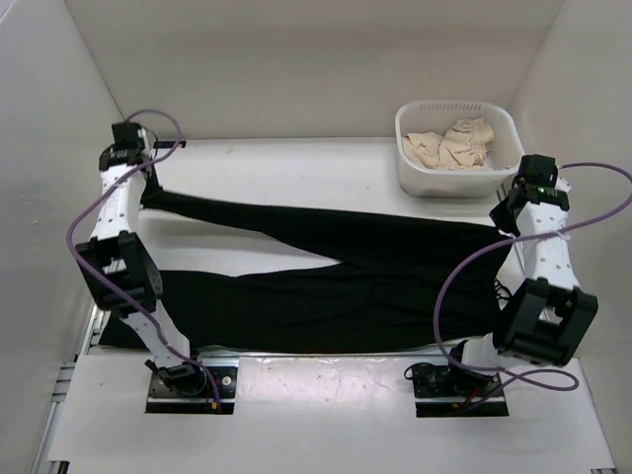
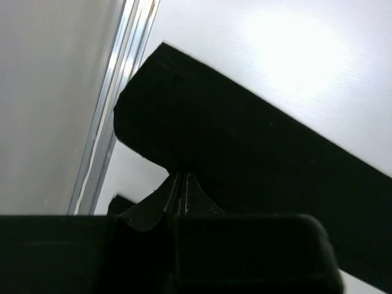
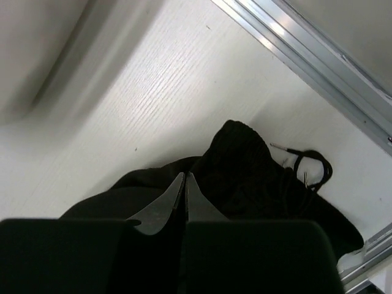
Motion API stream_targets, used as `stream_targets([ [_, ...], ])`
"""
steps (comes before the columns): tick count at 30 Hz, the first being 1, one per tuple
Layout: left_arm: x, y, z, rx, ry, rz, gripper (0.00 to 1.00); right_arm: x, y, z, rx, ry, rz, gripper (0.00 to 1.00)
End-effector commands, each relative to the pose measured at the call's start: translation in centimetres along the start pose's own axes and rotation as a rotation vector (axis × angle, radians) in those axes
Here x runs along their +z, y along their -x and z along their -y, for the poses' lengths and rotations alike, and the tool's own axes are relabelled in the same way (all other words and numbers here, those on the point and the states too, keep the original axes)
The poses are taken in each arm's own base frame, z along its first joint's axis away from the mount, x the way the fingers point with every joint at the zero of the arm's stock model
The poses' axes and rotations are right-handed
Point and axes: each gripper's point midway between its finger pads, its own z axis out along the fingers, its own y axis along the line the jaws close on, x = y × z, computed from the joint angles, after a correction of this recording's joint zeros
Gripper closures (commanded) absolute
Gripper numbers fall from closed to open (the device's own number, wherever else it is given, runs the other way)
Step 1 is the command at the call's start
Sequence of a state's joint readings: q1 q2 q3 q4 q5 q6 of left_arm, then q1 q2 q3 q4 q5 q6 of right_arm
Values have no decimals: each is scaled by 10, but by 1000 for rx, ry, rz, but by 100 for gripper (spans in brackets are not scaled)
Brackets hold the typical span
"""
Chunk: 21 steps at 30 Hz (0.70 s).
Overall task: Fold and stack the trousers
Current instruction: Fold the trousers
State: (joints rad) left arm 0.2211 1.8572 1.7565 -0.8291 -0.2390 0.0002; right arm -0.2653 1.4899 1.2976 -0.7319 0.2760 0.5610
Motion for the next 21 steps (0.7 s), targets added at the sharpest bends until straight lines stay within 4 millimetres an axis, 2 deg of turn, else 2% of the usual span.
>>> stream_targets([
  [1, -9, -74, -25, -4, 49, -137, 84, -24, -8, 9, 6, 42, 30, 100],
  [2, -7, -97, -29, -3, 54, -184, 80, -19, -25, 16, -1, 36, -9, 100],
  [3, -11, -115, -33, -6, 60, -215, 70, -18, -34, 17, 26, 39, -27, 100],
  [4, -7, -156, -30, 15, 58, -305, 67, -22, -43, 16, 39, 67, -46, 100],
  [5, -7, -172, -35, 7, 66, -339, 66, -21, -53, 14, 41, 82, -64, 100],
  [6, -8, -180, -41, -5, 74, -355, 64, -14, -71, 21, 44, 73, -104, 100],
  [7, -8, -190, -53, -42, 84, -384, 54, -13, -81, 21, 41, 71, -119, 100],
  [8, -8, -186, -57, -73, 72, -375, 42, -13, -84, 21, 34, 78, -117, 100],
  [9, -9, -183, -65, -101, 72, -372, 40, -12, -88, 23, 32, 72, -126, 100],
  [10, -12, -167, -79, -154, 71, -337, 39, -10, -93, 24, 31, 60, -132, 100],
  [14, -6, -145, -94, -197, 75, -305, 34, -11, -89, 28, 23, 46, -108, 100],
  [21, 25, -158, -90, -188, 66, -383, 28, -13, -70, 25, 7, 24, -67, 100],
])
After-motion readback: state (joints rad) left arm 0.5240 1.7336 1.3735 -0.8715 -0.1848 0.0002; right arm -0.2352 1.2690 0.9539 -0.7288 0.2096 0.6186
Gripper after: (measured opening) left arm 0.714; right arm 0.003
